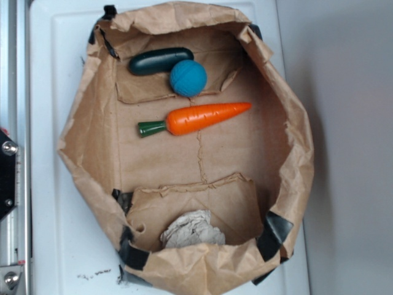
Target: Grab the carrot.
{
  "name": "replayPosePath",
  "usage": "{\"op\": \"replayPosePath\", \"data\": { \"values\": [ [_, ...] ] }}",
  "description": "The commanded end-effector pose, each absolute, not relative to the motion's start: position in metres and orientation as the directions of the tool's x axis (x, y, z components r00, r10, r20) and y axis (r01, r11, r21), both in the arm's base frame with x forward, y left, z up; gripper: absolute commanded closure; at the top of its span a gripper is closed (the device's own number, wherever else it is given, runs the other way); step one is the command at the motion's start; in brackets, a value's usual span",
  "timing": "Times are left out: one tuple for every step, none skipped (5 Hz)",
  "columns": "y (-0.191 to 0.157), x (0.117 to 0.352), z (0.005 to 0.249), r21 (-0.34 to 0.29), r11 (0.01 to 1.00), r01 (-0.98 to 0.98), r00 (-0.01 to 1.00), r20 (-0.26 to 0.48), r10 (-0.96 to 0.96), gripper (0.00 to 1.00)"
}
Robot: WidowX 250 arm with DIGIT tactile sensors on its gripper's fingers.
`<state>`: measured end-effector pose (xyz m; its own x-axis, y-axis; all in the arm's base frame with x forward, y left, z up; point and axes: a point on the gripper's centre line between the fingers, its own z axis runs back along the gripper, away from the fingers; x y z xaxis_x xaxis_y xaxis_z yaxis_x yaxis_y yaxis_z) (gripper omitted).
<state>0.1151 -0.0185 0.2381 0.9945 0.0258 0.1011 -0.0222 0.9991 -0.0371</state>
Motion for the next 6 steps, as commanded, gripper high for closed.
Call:
{"op": "replayPosePath", "data": {
  "values": [
    [-0.018,0.115,0.238,-0.037,0.999,-0.022,0.995,0.101,0.026,0.00],
    [-0.025,0.149,0.248,-0.060,0.994,-0.092,0.988,0.116,0.099,0.00],
    [-0.027,0.172,0.251,-0.054,0.989,-0.136,0.981,0.135,0.142,0.00],
    [-0.022,0.197,0.250,-0.034,0.989,-0.142,0.980,0.139,0.145,0.00],
    [0.004,0.222,0.238,-0.008,0.980,-0.197,0.973,0.120,0.196,0.00],
    [0.004,0.222,0.238,-0.008,0.980,-0.197,0.973,0.120,0.196,0.00]
  ]
}}
